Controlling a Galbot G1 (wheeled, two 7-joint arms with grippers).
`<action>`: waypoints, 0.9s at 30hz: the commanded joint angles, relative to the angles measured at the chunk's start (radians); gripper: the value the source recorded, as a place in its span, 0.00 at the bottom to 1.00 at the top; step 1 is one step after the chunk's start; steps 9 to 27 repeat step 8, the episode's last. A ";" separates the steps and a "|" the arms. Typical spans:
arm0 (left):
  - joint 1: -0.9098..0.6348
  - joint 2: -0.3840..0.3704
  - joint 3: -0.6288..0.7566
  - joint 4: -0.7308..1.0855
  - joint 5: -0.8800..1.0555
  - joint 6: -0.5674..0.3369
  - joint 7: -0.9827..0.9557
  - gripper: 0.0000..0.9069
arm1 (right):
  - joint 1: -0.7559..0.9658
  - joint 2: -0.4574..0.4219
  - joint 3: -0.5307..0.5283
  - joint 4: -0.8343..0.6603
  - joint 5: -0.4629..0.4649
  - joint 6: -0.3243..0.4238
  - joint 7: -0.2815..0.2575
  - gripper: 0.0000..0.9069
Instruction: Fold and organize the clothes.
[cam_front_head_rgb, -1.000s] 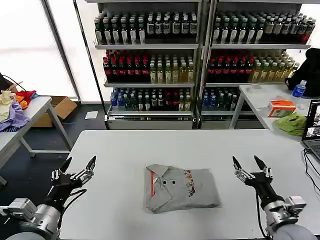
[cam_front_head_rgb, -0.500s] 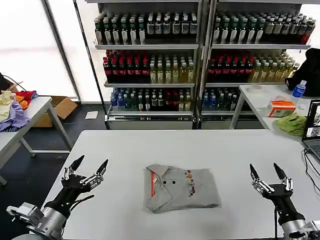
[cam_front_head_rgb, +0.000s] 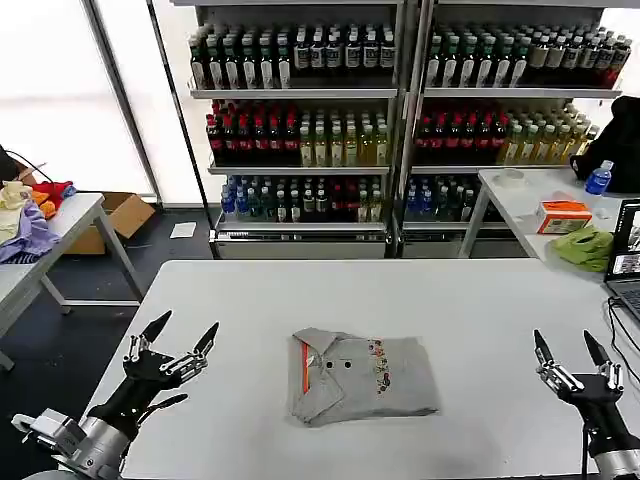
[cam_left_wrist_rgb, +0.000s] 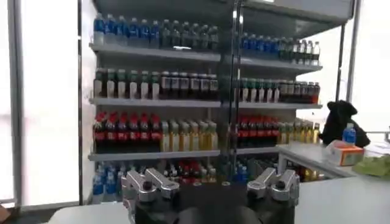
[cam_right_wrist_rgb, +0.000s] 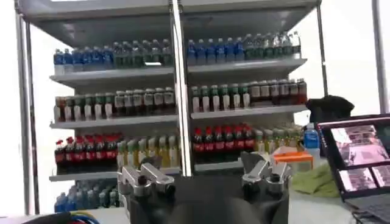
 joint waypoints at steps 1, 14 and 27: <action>0.002 -0.008 -0.007 0.004 0.008 -0.007 0.027 1.00 | 0.010 0.016 0.088 -0.044 0.028 -0.034 -0.050 1.00; 0.016 -0.026 0.027 -0.002 0.046 -0.010 0.021 1.00 | -0.037 0.035 0.044 -0.018 -0.002 -0.021 -0.050 1.00; 0.016 -0.026 0.027 -0.002 0.046 -0.010 0.021 1.00 | -0.037 0.035 0.044 -0.018 -0.002 -0.021 -0.050 1.00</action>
